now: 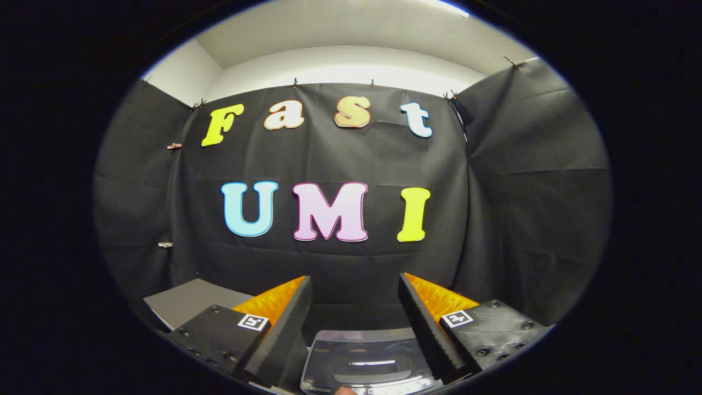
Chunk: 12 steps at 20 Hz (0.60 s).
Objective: Put the clothes into the washing machine and then close the washing machine lid.
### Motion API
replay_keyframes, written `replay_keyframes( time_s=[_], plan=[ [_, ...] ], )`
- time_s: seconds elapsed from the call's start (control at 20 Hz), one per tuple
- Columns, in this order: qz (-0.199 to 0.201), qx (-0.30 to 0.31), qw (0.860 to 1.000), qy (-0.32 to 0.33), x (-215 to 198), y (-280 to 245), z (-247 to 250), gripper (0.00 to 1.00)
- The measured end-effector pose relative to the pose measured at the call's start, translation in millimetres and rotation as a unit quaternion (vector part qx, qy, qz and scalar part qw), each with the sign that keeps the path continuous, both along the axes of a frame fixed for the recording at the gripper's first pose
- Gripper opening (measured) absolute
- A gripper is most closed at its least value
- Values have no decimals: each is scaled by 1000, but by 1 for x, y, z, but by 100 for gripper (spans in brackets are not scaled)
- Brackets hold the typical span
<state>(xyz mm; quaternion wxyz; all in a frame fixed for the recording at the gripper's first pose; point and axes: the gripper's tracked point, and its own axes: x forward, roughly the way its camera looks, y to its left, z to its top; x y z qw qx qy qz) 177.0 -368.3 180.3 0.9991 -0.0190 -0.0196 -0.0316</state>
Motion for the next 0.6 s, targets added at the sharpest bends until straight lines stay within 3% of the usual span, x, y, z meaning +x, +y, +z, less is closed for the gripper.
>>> replay_keyframes(
  time_s=[0.6],
  plan=[
    [16, -1, 1000, 6, 5, 7, 1, 99]
  ],
)
